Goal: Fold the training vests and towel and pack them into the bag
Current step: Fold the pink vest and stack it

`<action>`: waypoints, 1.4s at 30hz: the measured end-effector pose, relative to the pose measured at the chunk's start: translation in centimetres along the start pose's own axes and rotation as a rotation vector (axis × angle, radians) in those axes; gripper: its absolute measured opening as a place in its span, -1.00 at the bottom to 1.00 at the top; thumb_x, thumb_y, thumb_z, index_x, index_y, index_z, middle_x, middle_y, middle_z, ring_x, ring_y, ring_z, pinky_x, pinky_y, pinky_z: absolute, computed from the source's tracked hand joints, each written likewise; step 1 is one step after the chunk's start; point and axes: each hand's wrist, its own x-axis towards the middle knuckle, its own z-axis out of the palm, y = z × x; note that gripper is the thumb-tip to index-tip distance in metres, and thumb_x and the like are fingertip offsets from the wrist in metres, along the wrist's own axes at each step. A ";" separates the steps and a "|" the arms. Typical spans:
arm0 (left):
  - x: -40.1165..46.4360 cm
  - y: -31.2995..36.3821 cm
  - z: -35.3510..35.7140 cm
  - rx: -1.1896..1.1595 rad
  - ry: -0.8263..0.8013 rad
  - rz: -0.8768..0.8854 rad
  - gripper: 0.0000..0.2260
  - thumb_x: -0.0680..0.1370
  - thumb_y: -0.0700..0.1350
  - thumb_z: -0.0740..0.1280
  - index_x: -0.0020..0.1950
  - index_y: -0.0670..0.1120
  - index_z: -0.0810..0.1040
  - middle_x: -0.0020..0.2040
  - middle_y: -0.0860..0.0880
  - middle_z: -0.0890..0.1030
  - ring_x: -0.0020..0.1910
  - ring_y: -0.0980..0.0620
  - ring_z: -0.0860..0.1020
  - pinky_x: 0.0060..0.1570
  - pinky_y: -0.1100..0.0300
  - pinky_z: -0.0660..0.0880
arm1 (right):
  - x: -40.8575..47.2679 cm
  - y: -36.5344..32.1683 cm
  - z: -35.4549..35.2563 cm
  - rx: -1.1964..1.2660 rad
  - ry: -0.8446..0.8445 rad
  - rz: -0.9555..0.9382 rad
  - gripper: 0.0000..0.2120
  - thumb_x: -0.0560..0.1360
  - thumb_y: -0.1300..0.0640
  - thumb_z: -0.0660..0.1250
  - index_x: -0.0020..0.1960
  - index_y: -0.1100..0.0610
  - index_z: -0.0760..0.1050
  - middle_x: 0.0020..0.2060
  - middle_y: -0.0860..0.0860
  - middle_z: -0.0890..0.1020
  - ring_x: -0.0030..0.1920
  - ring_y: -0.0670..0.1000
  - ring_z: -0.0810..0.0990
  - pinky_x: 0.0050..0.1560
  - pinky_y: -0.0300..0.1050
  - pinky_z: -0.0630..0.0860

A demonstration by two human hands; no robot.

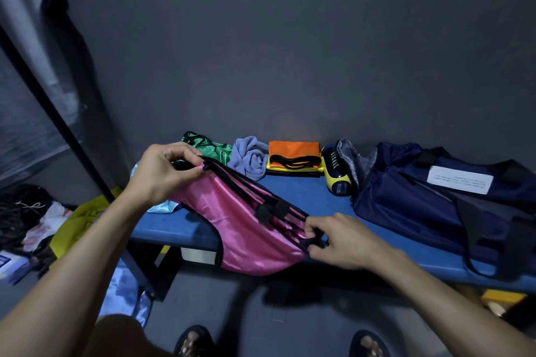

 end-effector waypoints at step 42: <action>2.3 0.3 1.7 -0.326 -0.006 -0.474 -0.80 0.38 -0.36 0.56 -0.31 -0.10 0.67 -0.34 -0.07 0.64 -0.33 0.02 0.60 -0.30 0.27 0.57 | -2.6 2.1 -0.1 0.663 0.000 -0.094 -0.77 0.67 0.10 0.29 -0.17 0.00 0.41 -0.23 0.00 0.56 -0.16 0.05 0.75 -0.16 0.15 0.63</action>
